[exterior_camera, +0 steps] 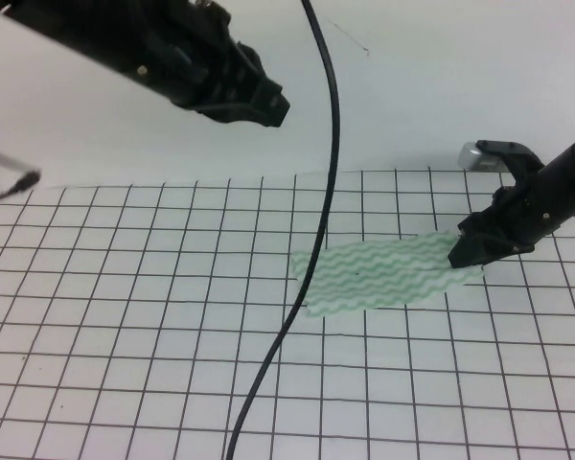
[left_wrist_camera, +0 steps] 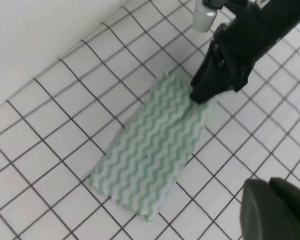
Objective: Fold towel
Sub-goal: 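Fold the patterned cloth into a small square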
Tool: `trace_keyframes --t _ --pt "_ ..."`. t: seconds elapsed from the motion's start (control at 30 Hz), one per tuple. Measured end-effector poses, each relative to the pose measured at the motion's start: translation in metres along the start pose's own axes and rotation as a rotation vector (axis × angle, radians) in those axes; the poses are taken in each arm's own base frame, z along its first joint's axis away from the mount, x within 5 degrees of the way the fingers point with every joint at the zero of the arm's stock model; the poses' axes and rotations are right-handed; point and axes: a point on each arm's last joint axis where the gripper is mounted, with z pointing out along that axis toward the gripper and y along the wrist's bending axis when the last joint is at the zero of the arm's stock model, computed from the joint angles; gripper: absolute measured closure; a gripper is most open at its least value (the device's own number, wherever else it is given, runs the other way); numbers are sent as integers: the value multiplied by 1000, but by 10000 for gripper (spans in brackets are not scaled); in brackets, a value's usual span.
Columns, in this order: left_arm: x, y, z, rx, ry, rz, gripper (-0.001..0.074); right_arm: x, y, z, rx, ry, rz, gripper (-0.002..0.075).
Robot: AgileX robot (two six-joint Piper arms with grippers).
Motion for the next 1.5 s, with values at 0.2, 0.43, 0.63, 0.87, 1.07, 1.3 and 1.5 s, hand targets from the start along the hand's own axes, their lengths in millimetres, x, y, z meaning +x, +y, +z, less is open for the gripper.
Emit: trace_keyframes --t 0.2,0.43,0.63,0.87,1.07,1.3,1.5 --pt "46 -12 -4 -77 -106 -99 736 1 -2 4 -3 7 -3 519" --pt "96 3 36 -97 -118 -207 736 1 -2 4 -5 4 -26 585" --pt "95 4 36 -109 -152 -193 736 2 0 2 -18 16 -39 679" --pt "95 4 36 -107 -151 -193 736 -5 12 -18 -37 -13 -64 694" --pt "96 3 37 -100 -141 -191 736 -15 34 -18 -62 -10 -123 694" --pt "96 4 37 -109 -134 -170 736 -21 75 -1 -82 -5 -221 695" --pt "97 4 37 -113 -130 -162 736 -23 99 15 -92 -16 -261 694"
